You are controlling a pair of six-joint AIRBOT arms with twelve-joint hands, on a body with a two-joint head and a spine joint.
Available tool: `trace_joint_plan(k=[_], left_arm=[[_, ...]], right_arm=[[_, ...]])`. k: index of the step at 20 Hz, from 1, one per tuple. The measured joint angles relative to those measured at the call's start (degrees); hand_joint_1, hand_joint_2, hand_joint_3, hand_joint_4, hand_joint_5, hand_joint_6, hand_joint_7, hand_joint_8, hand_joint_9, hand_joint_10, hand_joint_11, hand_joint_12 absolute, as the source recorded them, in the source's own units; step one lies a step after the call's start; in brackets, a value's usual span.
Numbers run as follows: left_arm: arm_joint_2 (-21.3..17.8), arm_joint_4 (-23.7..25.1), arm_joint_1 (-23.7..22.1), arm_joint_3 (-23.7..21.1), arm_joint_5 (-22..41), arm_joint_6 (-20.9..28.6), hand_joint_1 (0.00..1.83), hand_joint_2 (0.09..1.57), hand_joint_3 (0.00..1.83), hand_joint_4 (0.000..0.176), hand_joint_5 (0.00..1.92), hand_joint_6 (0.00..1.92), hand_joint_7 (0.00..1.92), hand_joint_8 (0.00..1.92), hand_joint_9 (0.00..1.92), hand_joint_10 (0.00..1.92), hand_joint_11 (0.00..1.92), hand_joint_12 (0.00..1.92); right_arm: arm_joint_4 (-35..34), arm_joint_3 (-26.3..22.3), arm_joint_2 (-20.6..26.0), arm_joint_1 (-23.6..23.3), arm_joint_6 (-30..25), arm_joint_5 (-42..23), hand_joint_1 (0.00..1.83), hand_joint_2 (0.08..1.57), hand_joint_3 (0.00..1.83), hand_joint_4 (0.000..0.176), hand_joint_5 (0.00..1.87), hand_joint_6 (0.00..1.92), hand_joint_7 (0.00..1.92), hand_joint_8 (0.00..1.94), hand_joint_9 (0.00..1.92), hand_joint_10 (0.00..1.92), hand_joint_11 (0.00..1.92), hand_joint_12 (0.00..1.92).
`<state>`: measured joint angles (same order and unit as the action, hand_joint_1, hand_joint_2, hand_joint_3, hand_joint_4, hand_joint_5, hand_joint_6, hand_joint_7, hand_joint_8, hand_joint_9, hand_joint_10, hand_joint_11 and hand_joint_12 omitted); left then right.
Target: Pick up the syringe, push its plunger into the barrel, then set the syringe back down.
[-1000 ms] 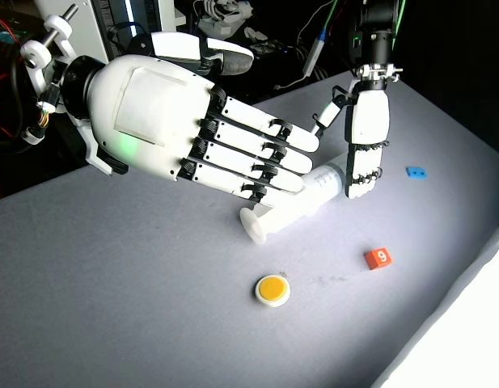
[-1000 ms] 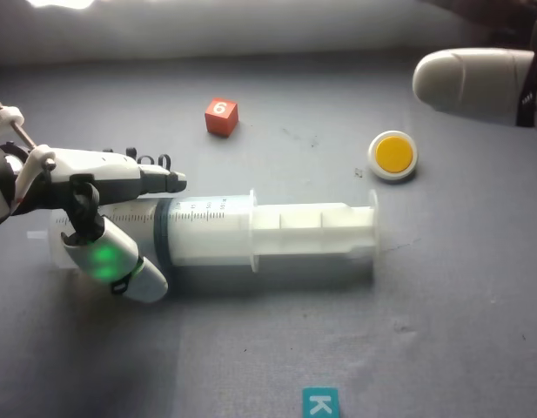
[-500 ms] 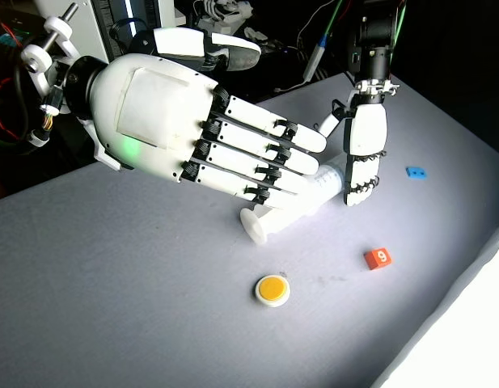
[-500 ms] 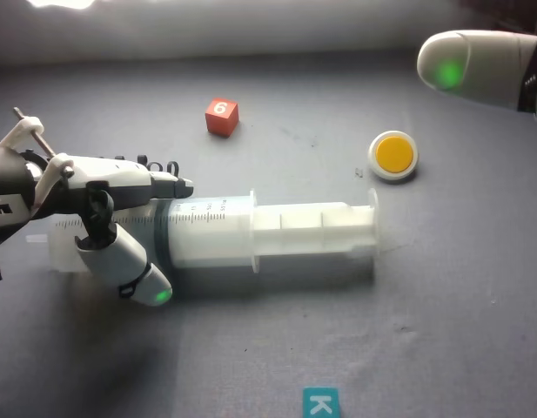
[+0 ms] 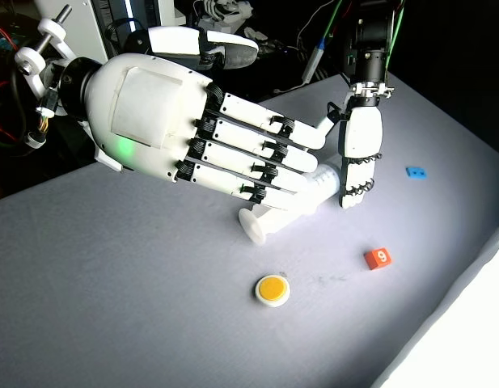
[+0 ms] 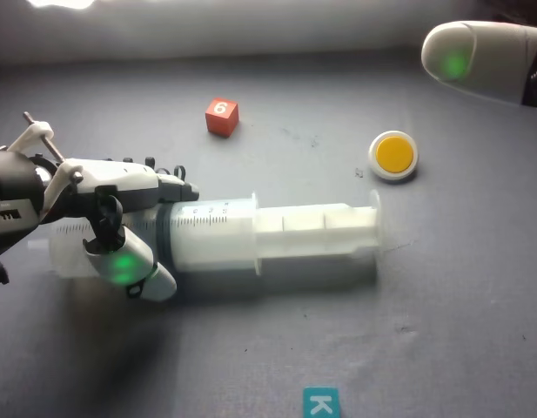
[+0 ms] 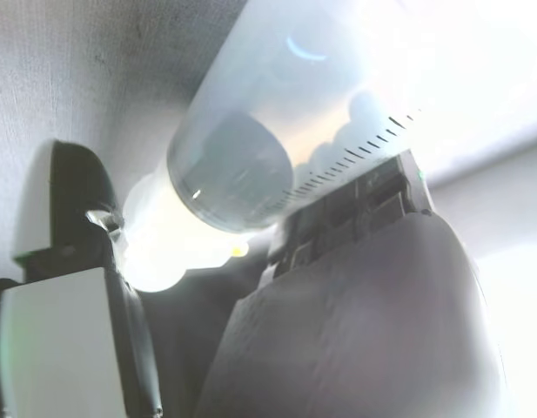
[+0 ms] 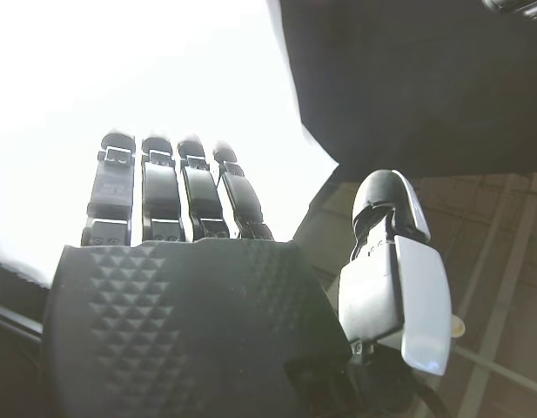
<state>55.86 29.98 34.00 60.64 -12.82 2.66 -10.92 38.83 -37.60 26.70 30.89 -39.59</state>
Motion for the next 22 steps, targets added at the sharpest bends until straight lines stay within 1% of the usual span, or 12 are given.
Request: trace_joint_plan(k=[3,4,5,7,8,9,11,12,14,16,18,22], left_arm=[[0.00,0.37,0.46,0.35,0.90,0.00,1.17,1.09,0.00,0.000,0.64,0.06,0.79,0.05,0.78,0.14,0.19,1.27],[0.07,0.61,0.46,0.42,1.14,-0.09,1.31,1.13,0.00,0.000,0.81,0.09,0.89,0.89,0.93,0.20,0.35,1.26],[0.07,0.68,0.44,0.57,1.40,-0.20,1.35,1.16,0.00,0.000,0.73,0.96,0.94,1.01,0.85,1.13,0.45,1.37],[0.11,0.63,0.46,0.76,1.86,-0.13,1.36,1.15,0.00,0.000,0.87,1.09,0.93,1.05,0.81,1.38,0.49,1.58],[0.11,0.57,0.46,0.72,1.90,-0.13,1.36,1.15,0.00,0.000,0.89,1.14,0.93,1.00,0.82,1.37,0.50,1.60],[0.11,-0.17,0.46,0.63,1.77,0.13,1.24,1.13,0.00,0.000,0.93,1.11,0.96,1.01,0.82,1.17,0.45,1.62],[0.11,-0.17,0.44,0.63,1.77,0.09,1.21,1.12,0.00,0.031,0.97,1.05,0.99,1.01,0.85,1.14,0.42,1.67],[0.11,-0.13,0.15,0.63,1.73,0.11,1.21,1.12,0.00,0.028,0.96,1.03,0.98,1.05,0.83,1.19,0.39,1.69],[0.04,-0.28,-0.24,0.63,1.53,0.13,1.21,1.13,0.00,0.004,0.96,0.97,0.97,1.13,0.80,1.25,0.40,1.72],[-0.98,-0.76,-0.66,-0.15,1.53,0.07,1.22,1.12,0.00,0.001,0.98,0.94,0.97,1.14,0.79,1.26,0.41,1.74],[-2.38,-0.98,-1.18,-0.81,2.05,-0.26,1.20,1.15,0.01,0.028,0.93,1.08,0.91,1.17,0.75,1.27,0.38,1.74],[-6.23,-2.97,-3.28,-2.75,3.04,-0.66,1.20,1.14,0.00,0.033,0.93,1.08,0.95,1.08,0.79,1.21,0.42,1.67]], right_arm=[[-0.07,0.00,-0.15,1.42,0.00,-1.05,0.00,1.09,0.00,0.000,0.00,0.00,0.00,0.00,0.00,0.00,0.00,0.00],[-0.04,0.00,-0.24,1.46,0.02,-1.25,0.02,1.13,0.02,0.000,0.02,0.01,0.00,0.00,0.00,0.00,0.00,0.00],[-0.04,0.00,-0.28,1.44,0.02,-1.38,0.00,1.14,0.02,0.000,0.00,0.00,0.00,0.00,0.00,0.00,0.00,0.00],[-0.04,0.00,-0.28,1.44,0.02,-2.08,0.00,1.11,0.01,0.000,0.00,0.00,0.00,0.00,0.00,0.00,0.00,0.00],[-0.07,0.00,-0.28,1.44,0.02,-2.14,0.00,1.11,0.00,0.000,0.00,0.00,0.00,0.00,0.00,0.00,0.00,0.00],[-0.09,0.00,-0.35,1.46,0.02,-2.16,0.00,1.11,0.00,0.000,0.00,0.00,0.00,0.00,0.00,0.00,0.00,0.00],[-0.94,0.00,-0.72,1.49,0.02,-2.21,0.00,1.11,0.00,0.000,0.00,0.00,0.00,0.00,0.00,0.00,0.00,0.00],[-1.77,0.00,-0.90,1.77,0.00,-2.40,0.00,1.12,0.00,0.000,0.00,0.00,0.00,0.00,0.00,0.00,0.00,0.00],[-3.32,0.00,-1.22,1.81,0.00,-2.23,0.00,1.11,0.00,0.000,0.00,0.00,0.00,0.00,0.00,0.00,0.00,0.00],[-3.45,0.00,-1.22,1.86,0.02,-2.69,0.00,1.14,0.02,0.000,0.00,0.00,0.00,0.00,0.00,0.00,0.00,0.00],[-3.45,0.00,-1.36,2.25,0.50,-3.23,0.00,1.12,0.00,0.000,0.00,0.00,0.00,0.00,0.00,0.00,0.00,0.00],[-3.26,0.00,-1.57,3.56,1.88,-3.54,0.00,1.11,0.00,0.000,0.00,0.00,0.00,0.00,0.00,0.00,0.00,0.00]])
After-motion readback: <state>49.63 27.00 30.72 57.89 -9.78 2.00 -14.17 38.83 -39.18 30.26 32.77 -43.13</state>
